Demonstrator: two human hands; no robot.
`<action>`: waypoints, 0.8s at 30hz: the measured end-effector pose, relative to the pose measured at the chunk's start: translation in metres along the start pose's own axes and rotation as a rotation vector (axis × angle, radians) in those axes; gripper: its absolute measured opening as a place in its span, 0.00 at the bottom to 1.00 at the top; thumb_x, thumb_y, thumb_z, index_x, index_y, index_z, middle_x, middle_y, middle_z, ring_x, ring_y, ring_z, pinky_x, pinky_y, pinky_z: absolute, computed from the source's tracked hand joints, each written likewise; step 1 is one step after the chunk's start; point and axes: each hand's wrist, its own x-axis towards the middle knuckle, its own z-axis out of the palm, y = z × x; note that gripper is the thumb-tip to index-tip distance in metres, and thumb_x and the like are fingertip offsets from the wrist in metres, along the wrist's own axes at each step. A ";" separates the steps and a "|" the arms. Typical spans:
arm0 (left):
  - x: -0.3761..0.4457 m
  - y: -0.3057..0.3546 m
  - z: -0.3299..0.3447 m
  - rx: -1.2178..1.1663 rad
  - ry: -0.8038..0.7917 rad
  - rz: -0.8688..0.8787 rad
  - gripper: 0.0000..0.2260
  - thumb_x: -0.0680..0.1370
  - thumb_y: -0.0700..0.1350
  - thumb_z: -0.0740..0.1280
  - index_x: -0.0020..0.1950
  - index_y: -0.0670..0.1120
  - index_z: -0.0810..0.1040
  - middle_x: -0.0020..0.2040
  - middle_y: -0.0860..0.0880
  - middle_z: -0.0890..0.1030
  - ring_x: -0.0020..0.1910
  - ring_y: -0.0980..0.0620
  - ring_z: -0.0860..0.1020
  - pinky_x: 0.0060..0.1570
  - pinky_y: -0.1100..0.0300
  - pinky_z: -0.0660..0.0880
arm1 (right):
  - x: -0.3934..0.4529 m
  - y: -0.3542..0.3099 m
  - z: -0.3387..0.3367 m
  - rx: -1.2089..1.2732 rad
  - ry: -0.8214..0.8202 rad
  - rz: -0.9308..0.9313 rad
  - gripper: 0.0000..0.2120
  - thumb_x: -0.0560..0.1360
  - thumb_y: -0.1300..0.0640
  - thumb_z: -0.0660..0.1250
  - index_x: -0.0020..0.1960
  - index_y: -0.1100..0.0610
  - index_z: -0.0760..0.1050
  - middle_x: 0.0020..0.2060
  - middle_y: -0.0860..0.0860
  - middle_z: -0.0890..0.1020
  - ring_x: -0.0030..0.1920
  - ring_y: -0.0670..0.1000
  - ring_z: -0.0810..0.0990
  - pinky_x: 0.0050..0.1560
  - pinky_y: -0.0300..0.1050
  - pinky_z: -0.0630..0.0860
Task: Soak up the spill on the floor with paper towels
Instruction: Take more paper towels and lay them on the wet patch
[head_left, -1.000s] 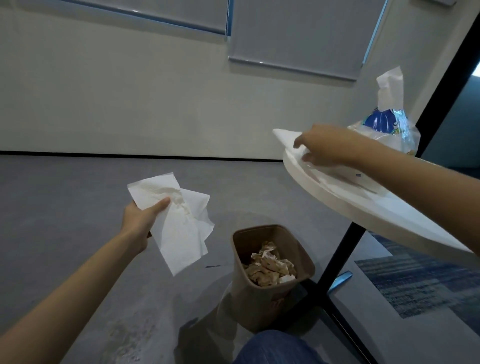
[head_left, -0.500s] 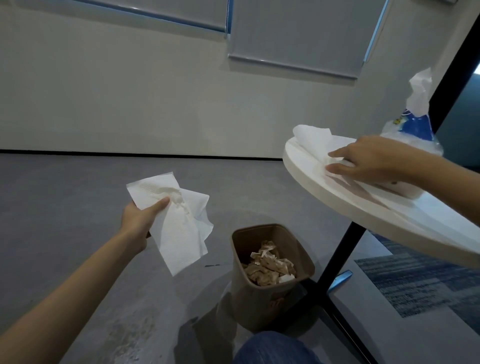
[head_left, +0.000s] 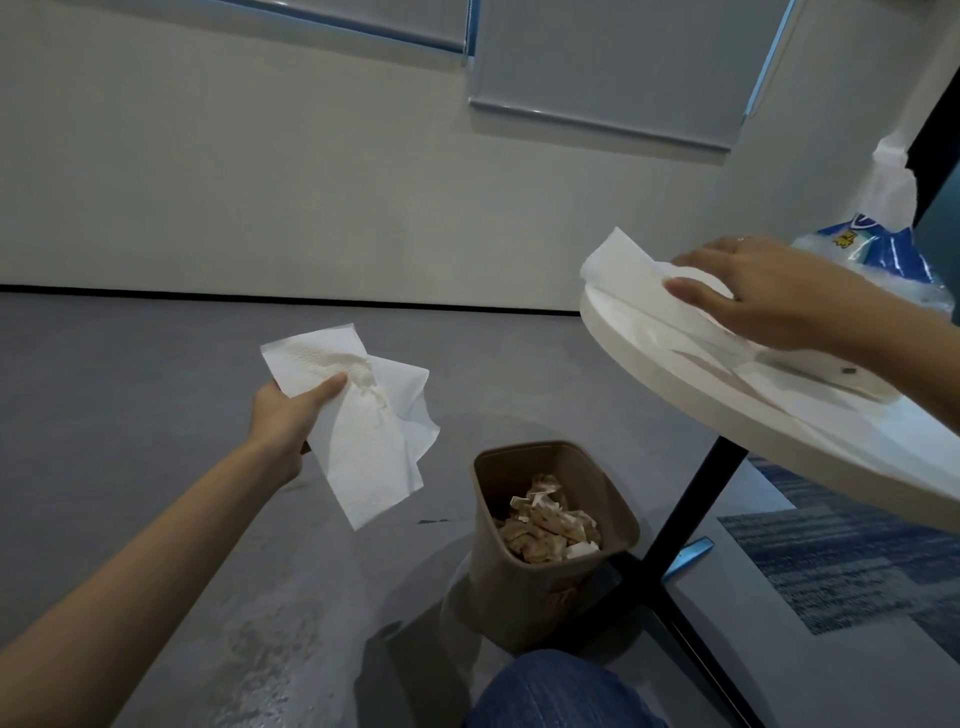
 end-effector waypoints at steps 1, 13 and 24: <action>0.000 0.000 -0.002 -0.003 0.005 0.000 0.12 0.73 0.43 0.73 0.54 0.47 0.75 0.46 0.50 0.81 0.43 0.50 0.79 0.45 0.52 0.77 | 0.003 -0.009 -0.003 -0.004 0.019 -0.001 0.38 0.73 0.32 0.43 0.74 0.52 0.64 0.72 0.60 0.67 0.71 0.61 0.66 0.69 0.59 0.62; -0.010 -0.010 -0.073 -0.080 0.170 -0.056 0.12 0.74 0.42 0.73 0.56 0.44 0.76 0.45 0.48 0.82 0.41 0.49 0.81 0.38 0.53 0.79 | 0.087 -0.271 0.007 0.194 -0.077 -0.431 0.29 0.78 0.36 0.56 0.74 0.51 0.63 0.71 0.55 0.67 0.69 0.56 0.68 0.66 0.52 0.67; -0.009 -0.059 -0.140 -0.177 0.327 -0.170 0.10 0.77 0.48 0.69 0.55 0.44 0.76 0.46 0.47 0.82 0.42 0.47 0.81 0.42 0.53 0.79 | 0.077 -0.366 0.188 1.045 -0.734 -0.149 0.25 0.75 0.39 0.65 0.62 0.57 0.77 0.60 0.52 0.80 0.57 0.53 0.79 0.58 0.51 0.74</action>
